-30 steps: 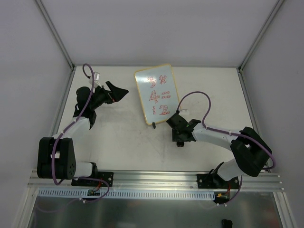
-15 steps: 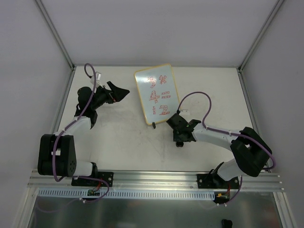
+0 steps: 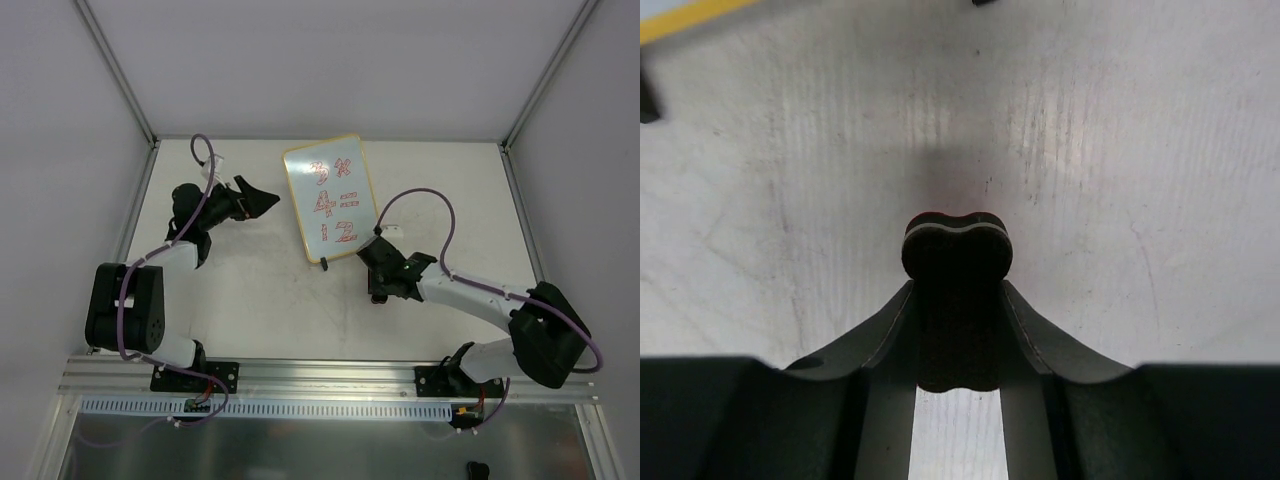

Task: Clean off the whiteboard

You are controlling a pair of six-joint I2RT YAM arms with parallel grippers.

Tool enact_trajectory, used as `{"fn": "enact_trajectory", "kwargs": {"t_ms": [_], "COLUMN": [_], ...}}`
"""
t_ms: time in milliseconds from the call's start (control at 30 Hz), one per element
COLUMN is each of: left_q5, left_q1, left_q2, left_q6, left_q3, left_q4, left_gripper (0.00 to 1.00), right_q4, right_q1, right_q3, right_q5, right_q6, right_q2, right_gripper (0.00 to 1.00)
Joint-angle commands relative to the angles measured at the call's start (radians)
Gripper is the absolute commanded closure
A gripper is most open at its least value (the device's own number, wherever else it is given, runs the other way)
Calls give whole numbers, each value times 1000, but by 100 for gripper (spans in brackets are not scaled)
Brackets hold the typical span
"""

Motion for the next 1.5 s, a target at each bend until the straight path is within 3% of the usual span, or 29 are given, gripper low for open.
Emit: {"fn": "enact_trajectory", "kwargs": {"t_ms": [0, 400, 600, 900, 1033, 1467], "left_q5": [49, 45, 57, 110, 124, 205], "left_q1": [-14, -64, -83, -93, -101, -112], "left_q2": [27, 168, 270, 410, 421, 455], "left_q6": [11, 0, -15, -115, -124, -115], "left_q3": [11, 115, 182, 259, 268, 293], "left_q4": [115, 132, 184, 313, 344, 361], "left_gripper": [4, 13, 13, 23, 30, 39], "right_q4": [0, -17, -15, 29, 69, 102], "right_q1": [2, -27, -103, -171, -196, -208], "right_q3": [51, 327, 474, 624, 653, 852], "right_q5": [47, 57, -72, -138, -176, -189], "right_q6": [-78, -262, -322, -409, -417, -506], "right_q2": [-99, -39, 39, 154, 196, 372], "right_gripper": [100, 100, 100, 100, 100, 100]}}
